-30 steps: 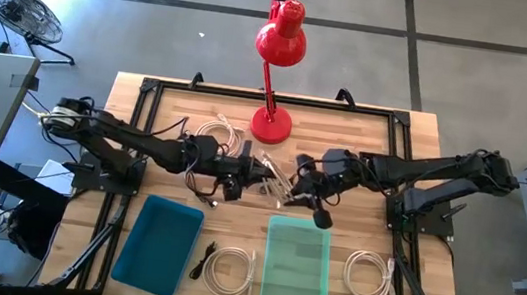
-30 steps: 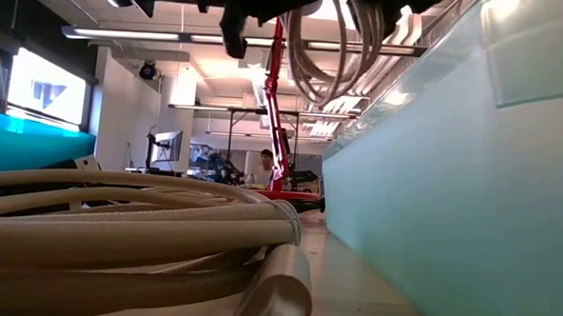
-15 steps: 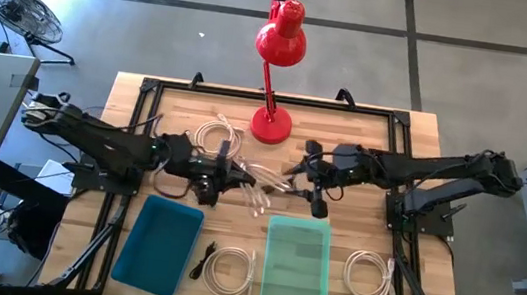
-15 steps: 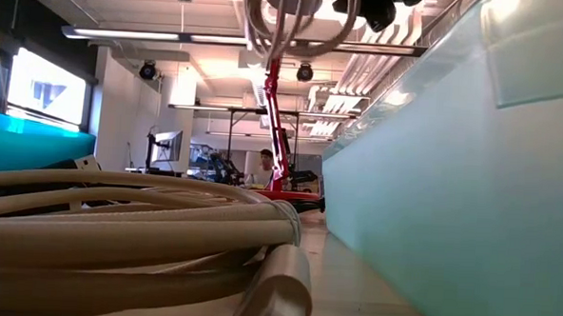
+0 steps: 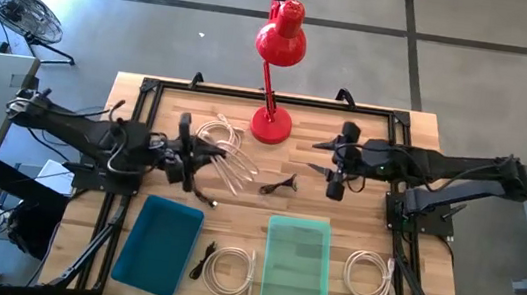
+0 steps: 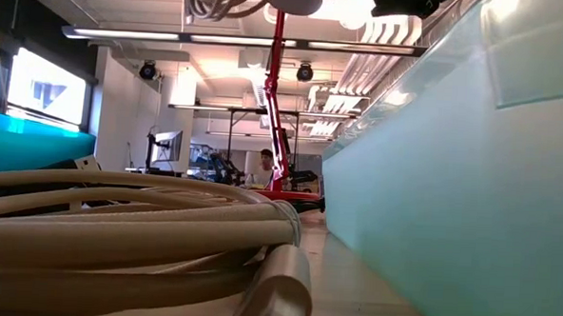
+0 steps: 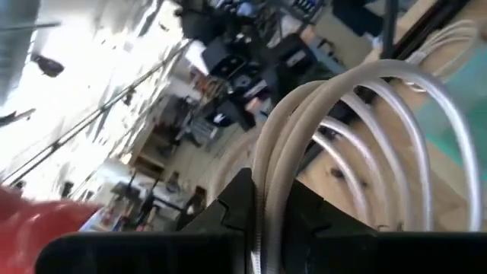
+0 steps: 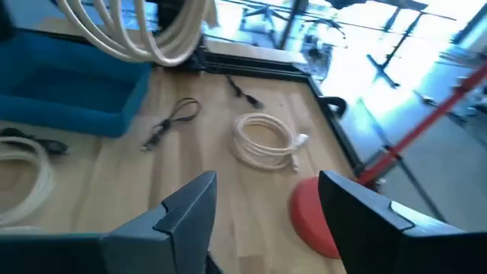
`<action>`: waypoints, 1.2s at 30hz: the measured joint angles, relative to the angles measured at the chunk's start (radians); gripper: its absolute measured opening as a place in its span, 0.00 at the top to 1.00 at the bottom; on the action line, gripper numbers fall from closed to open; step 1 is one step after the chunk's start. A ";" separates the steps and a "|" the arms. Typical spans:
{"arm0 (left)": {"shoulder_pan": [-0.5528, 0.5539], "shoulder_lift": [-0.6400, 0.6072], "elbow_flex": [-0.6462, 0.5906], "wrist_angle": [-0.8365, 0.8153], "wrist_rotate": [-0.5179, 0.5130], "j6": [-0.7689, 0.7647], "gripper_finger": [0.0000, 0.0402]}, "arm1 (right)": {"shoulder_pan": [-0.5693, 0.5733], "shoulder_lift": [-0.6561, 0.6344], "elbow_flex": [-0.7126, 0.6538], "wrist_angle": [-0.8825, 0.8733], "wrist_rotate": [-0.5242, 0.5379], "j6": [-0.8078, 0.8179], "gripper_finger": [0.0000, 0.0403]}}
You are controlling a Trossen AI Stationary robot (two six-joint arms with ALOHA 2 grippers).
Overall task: Pick & Place USB Port
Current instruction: Put the brown HDMI cable into the blue bin
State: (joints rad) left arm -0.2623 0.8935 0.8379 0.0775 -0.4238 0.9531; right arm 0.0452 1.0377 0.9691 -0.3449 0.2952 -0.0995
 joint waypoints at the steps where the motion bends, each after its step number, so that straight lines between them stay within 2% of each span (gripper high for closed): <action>1: 0.000 -0.010 0.001 -0.015 -0.018 -0.003 0.93 | 0.000 -0.001 0.000 0.004 0.010 -0.009 0.45; 4: -0.001 -0.030 0.029 -0.130 -0.053 -0.065 0.93 | 0.000 -0.001 0.000 0.034 0.030 -0.019 0.45; 8: -0.001 -0.042 0.104 -0.360 -0.018 -0.207 0.93 | 0.000 0.001 0.000 0.064 0.038 -0.004 0.45; 17: -0.088 -0.040 0.119 -0.557 0.013 -0.416 0.93 | 0.000 0.001 0.000 0.073 0.060 0.080 0.46; 23: -0.208 -0.040 0.119 -0.701 -0.050 -0.618 0.93 | 0.001 0.002 -0.001 0.073 0.063 0.153 0.46; 26: -0.242 -0.040 0.119 -0.768 -0.048 -0.734 0.93 | 0.002 0.002 -0.001 0.073 0.049 0.173 0.47; 31: -0.300 -0.034 0.119 -0.900 0.054 -0.958 0.93 | 0.002 0.002 -0.001 0.071 0.025 0.175 0.47; 36: -0.362 -0.006 0.119 -0.988 0.199 -1.167 0.93 | 0.002 0.002 -0.002 0.037 0.004 0.179 0.47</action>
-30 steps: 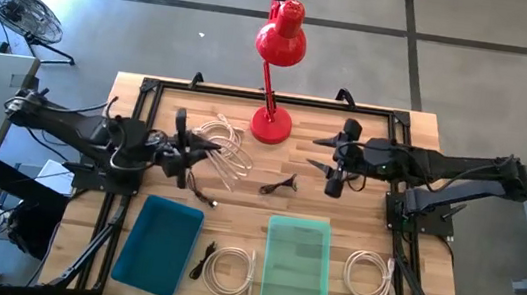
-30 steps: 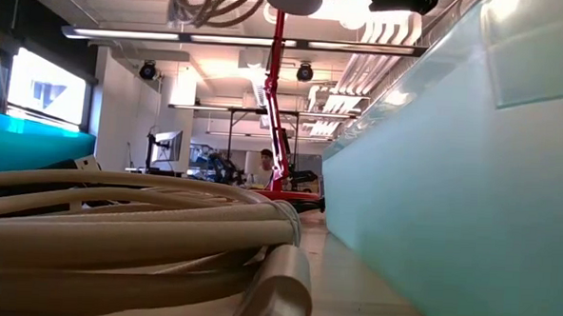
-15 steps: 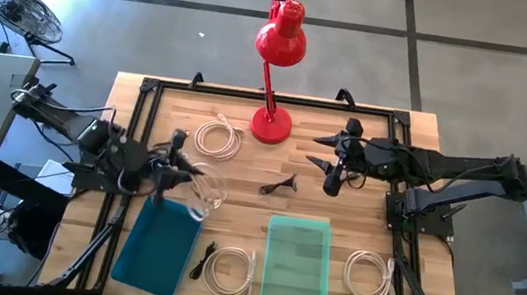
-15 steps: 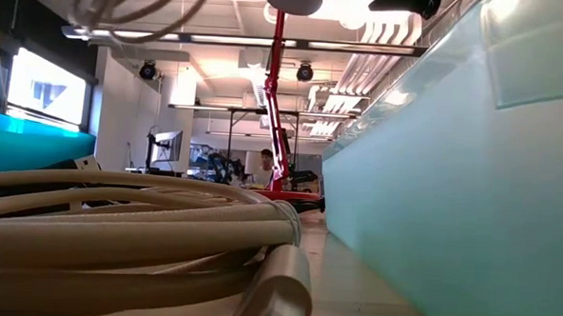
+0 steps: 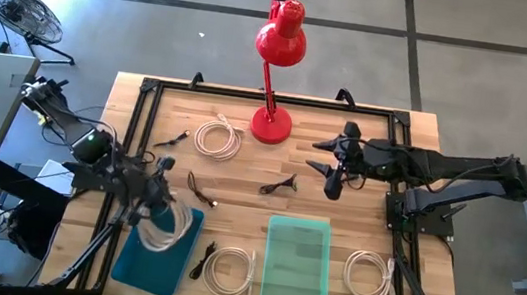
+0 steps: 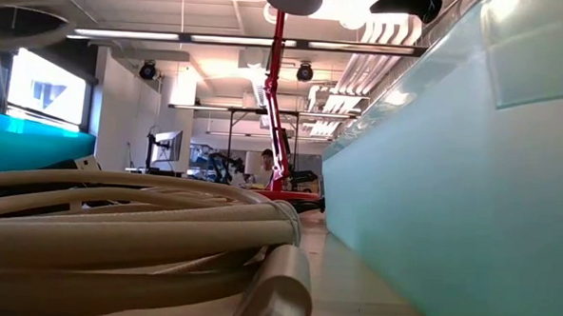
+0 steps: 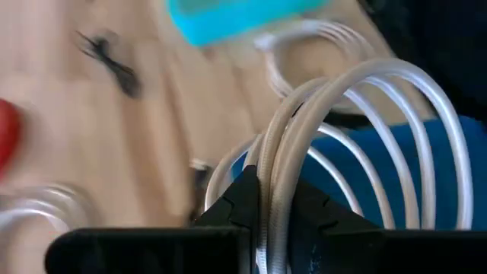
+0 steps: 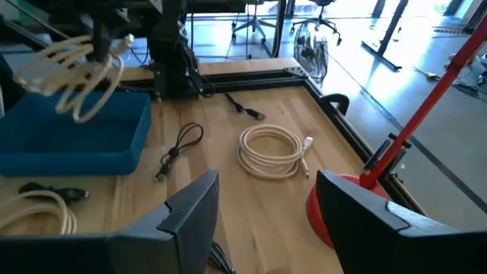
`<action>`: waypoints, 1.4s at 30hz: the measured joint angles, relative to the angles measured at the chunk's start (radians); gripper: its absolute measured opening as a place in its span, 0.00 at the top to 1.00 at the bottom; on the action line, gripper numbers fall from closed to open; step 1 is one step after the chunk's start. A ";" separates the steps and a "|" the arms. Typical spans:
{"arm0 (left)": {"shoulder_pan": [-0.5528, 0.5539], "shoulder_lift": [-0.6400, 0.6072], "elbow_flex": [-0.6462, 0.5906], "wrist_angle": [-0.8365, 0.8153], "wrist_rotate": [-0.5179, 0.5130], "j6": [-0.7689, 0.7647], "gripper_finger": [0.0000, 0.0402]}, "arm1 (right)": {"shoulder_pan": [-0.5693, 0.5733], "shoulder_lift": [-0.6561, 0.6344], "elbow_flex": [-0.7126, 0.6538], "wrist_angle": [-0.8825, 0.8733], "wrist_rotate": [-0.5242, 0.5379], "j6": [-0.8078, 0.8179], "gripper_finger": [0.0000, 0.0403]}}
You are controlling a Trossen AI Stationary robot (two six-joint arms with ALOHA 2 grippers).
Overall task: Pick & Place USB Port
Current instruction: Put the brown HDMI cable into the blue bin, then put the black USB cable into the green bin
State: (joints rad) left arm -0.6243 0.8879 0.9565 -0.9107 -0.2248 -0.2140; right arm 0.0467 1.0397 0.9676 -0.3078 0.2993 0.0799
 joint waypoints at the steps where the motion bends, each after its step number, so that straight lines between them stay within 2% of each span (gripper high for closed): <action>1: -0.011 0.009 0.000 -0.004 0.020 -0.026 0.93 | 0.000 0.000 0.000 -0.011 0.000 0.000 0.48; 6: -0.040 0.087 0.000 -0.046 0.112 -0.127 0.93 | 0.000 0.001 0.000 -0.038 -0.016 0.006 0.48; 10: -0.038 0.179 0.000 -0.107 0.188 -0.139 0.93 | 0.000 0.001 0.000 -0.049 -0.058 0.008 0.47; 14: -0.037 0.254 0.000 -0.101 0.230 -0.135 0.93 | 0.000 0.001 0.000 -0.048 -0.087 0.010 0.48; 19: -0.037 0.309 0.000 -0.084 0.243 -0.193 0.81 | 0.000 0.001 0.000 -0.048 -0.182 0.030 0.48; 26: -0.037 0.338 0.000 -0.083 0.233 -0.214 0.70 | 0.004 0.001 0.000 -0.054 -0.260 0.059 0.48; 32: -0.037 0.338 0.000 -0.066 0.231 -0.271 0.69 | 0.044 0.001 0.000 -0.057 -0.248 0.071 0.48; 39: -0.036 0.338 0.007 0.070 0.374 -0.288 0.69 | 0.075 0.001 0.000 -0.058 -0.243 0.069 0.48; 42: -0.013 0.338 0.047 0.028 0.331 -0.264 0.69 | 0.081 0.001 0.000 -0.058 -0.222 0.050 0.48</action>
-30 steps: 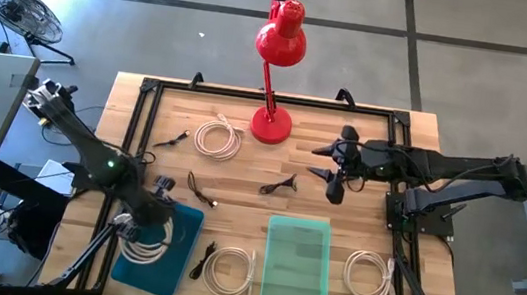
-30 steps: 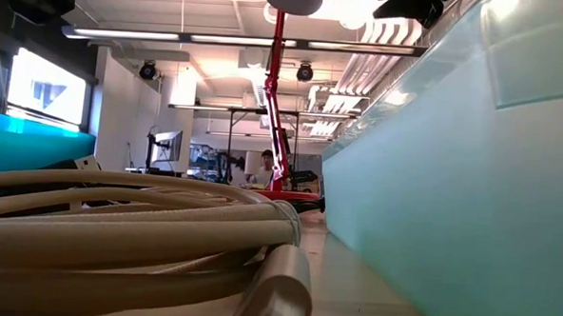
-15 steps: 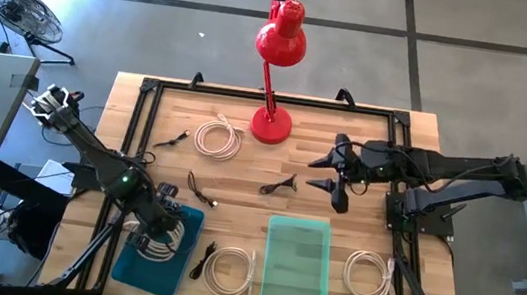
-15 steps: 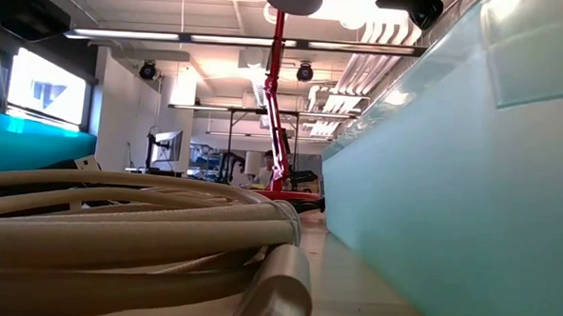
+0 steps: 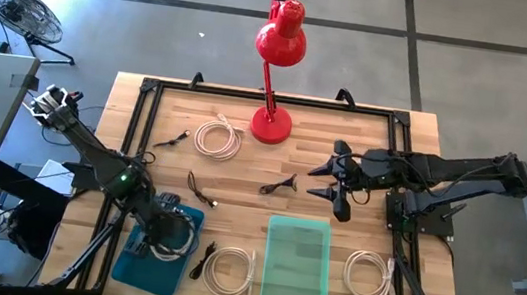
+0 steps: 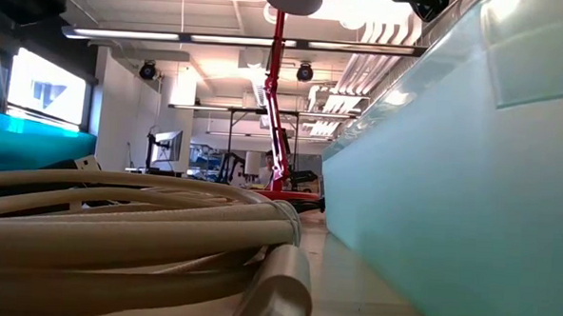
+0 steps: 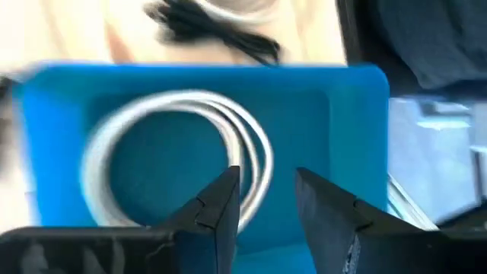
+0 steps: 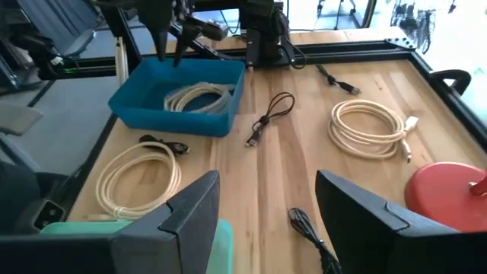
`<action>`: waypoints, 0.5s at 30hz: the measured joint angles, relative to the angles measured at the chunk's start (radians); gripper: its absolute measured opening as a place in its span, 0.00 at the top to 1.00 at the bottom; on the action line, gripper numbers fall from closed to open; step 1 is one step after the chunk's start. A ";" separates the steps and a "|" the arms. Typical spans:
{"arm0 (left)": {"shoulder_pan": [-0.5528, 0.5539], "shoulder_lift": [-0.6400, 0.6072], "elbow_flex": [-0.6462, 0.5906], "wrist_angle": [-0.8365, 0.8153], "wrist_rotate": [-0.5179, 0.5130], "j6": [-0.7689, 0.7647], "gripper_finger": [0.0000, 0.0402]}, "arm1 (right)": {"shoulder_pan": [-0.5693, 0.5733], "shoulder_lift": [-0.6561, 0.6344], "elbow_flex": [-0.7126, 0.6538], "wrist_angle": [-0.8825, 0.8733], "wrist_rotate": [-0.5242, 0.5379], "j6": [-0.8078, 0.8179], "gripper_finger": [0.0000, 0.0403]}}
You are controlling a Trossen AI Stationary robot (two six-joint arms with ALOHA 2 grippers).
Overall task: Pick & Place USB Port
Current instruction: Put the black USB cable into the green bin
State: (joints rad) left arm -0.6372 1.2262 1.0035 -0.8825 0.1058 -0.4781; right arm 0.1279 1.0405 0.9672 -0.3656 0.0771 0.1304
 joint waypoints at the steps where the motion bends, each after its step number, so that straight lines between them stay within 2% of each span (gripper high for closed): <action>1: 0.012 0.000 0.016 -0.031 -0.033 0.010 0.69 | 0.001 0.000 0.000 0.000 0.005 -0.003 0.48; 5: 0.085 -0.001 0.113 -0.202 -0.228 0.108 0.69 | 0.001 0.000 0.000 0.000 0.022 -0.003 0.48; 10: 0.196 -0.001 0.204 -0.368 -0.576 0.278 0.69 | 0.003 0.000 0.000 -0.001 0.025 -0.001 0.48; 12: 0.255 -0.001 0.222 -0.386 -0.649 0.353 0.69 | 0.004 0.000 0.000 -0.004 0.025 0.000 0.48; 15: 0.364 -0.001 0.235 -0.363 -0.663 0.478 0.69 | 0.004 0.000 0.000 -0.015 0.025 -0.001 0.48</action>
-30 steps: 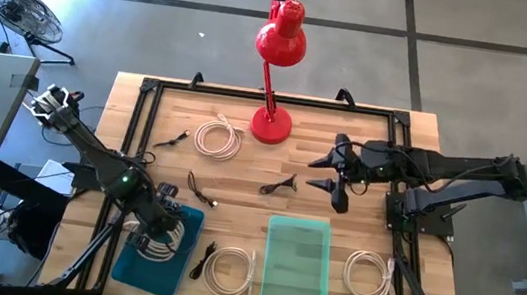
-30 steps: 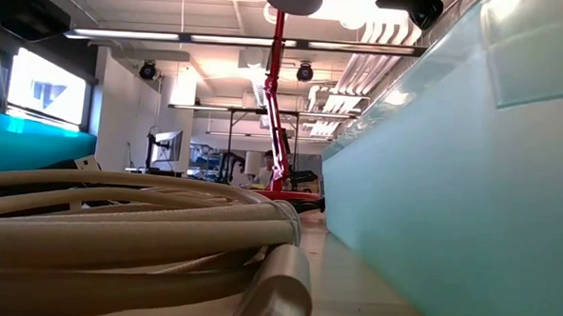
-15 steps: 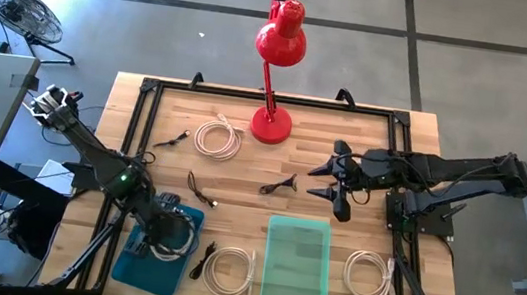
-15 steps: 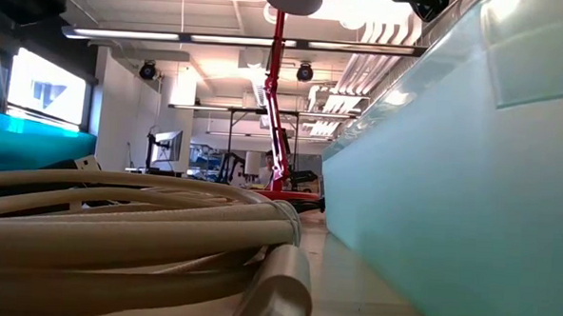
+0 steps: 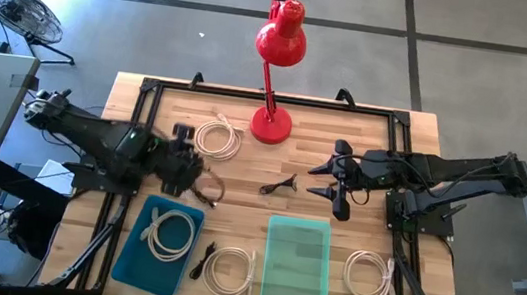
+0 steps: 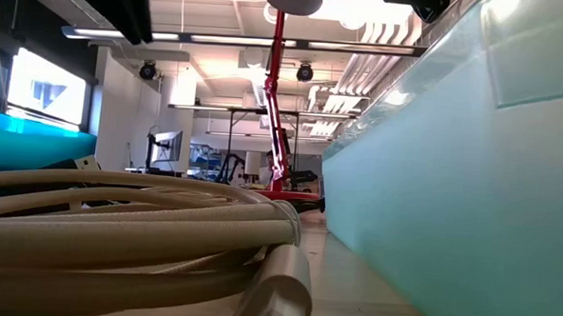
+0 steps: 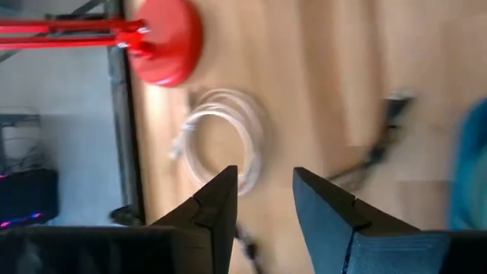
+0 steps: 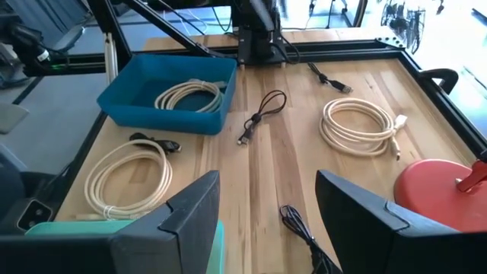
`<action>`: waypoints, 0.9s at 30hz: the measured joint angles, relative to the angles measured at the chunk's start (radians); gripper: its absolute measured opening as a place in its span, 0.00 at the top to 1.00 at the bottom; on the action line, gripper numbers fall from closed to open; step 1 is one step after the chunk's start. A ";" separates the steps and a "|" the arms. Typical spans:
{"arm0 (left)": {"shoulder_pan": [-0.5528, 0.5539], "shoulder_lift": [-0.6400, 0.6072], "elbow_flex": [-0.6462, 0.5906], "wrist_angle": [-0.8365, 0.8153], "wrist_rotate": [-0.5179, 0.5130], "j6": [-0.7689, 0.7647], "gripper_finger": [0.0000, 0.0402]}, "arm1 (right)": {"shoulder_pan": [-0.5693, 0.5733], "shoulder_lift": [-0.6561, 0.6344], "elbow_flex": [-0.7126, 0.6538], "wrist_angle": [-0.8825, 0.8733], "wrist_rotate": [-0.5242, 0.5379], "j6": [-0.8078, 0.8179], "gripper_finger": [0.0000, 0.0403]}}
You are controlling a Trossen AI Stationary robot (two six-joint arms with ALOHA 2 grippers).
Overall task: Pick & Place USB Port
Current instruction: Put the black USB cable into the green bin
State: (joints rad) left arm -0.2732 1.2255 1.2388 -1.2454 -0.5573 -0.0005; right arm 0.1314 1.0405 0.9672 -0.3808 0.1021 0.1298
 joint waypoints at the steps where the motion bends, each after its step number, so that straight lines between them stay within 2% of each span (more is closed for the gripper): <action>1: 0.037 0.000 0.000 0.010 0.001 0.044 0.69 | 0.000 0.000 0.000 -0.004 0.000 -0.001 0.48; 4: 0.137 0.001 -0.007 0.046 0.004 0.145 0.69 | 0.000 0.000 0.000 -0.008 0.003 -0.014 0.48; 8: 0.236 0.001 -0.007 0.058 0.007 0.208 0.69 | 0.000 0.000 0.000 -0.028 0.039 -0.035 0.48; 13: 0.324 0.001 -0.007 -0.060 0.083 0.190 0.69 | 0.000 0.000 0.000 -0.059 0.088 -0.041 0.48; 16: 0.393 0.004 -0.007 -0.162 0.084 0.129 0.69 | 0.000 0.000 0.000 -0.065 0.094 -0.044 0.48; 20: 0.493 0.010 -0.008 -0.214 0.089 0.144 0.69 | 0.000 0.000 0.000 -0.065 0.094 -0.063 0.48; 27: 0.690 0.010 -0.008 -0.212 0.265 0.262 0.69 | 0.000 0.000 0.000 -0.077 0.094 -0.062 0.48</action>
State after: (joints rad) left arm 0.4166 1.2350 1.2308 -1.4576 -0.2927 0.2616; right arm 0.1314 1.0405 0.9672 -0.4583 0.1959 0.0679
